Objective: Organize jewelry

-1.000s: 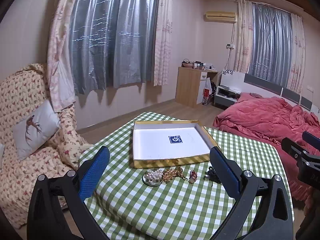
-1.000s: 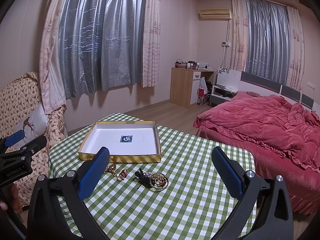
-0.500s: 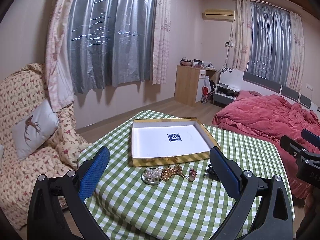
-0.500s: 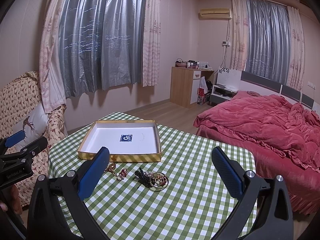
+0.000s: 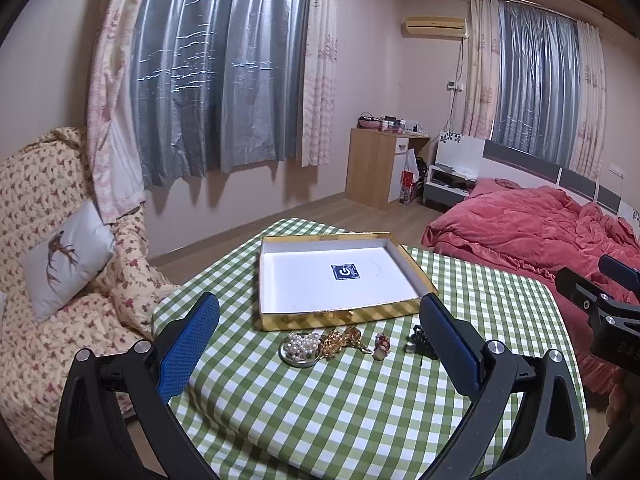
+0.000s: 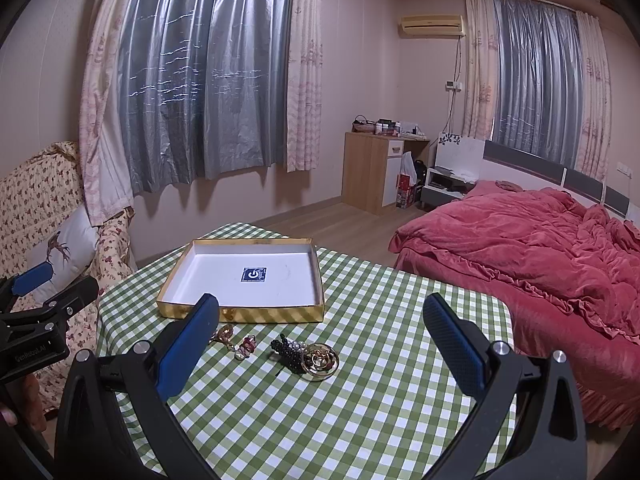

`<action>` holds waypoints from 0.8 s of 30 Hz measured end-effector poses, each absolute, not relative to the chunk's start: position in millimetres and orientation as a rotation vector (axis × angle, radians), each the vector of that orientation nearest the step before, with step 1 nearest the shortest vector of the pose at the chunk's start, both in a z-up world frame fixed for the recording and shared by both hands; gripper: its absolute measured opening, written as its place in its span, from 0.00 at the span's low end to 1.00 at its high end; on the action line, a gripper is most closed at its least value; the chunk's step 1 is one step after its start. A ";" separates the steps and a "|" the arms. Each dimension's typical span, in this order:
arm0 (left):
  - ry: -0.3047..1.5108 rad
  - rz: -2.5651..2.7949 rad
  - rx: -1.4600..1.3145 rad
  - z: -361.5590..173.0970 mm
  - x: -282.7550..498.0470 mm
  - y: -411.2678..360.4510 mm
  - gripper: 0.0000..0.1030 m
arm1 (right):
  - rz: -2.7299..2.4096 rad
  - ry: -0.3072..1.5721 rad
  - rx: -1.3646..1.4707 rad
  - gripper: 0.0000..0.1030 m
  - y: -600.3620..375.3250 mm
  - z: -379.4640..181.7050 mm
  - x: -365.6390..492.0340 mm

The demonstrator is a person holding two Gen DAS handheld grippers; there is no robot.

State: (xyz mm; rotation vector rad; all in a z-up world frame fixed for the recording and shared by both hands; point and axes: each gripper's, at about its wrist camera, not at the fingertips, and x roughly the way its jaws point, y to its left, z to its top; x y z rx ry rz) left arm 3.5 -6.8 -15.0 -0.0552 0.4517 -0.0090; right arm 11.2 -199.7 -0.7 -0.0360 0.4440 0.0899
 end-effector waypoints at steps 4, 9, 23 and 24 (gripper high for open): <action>0.454 -0.012 -0.056 -15.8 3.5 -7.1 0.94 | 0.090 0.444 -0.036 0.00 -199.1 -1.1 11.6; 0.454 -0.012 -0.055 -15.8 3.5 -7.7 0.94 | 0.093 0.447 -0.038 0.00 -198.6 -1.6 11.1; 0.471 -0.017 -0.057 -21.8 7.0 -10.6 0.94 | 0.091 0.459 -0.025 0.00 -201.4 -5.0 14.2; 0.476 -0.016 -0.063 -23.9 7.9 -10.1 0.94 | 0.091 0.464 -0.020 0.00 -203.0 -5.6 15.4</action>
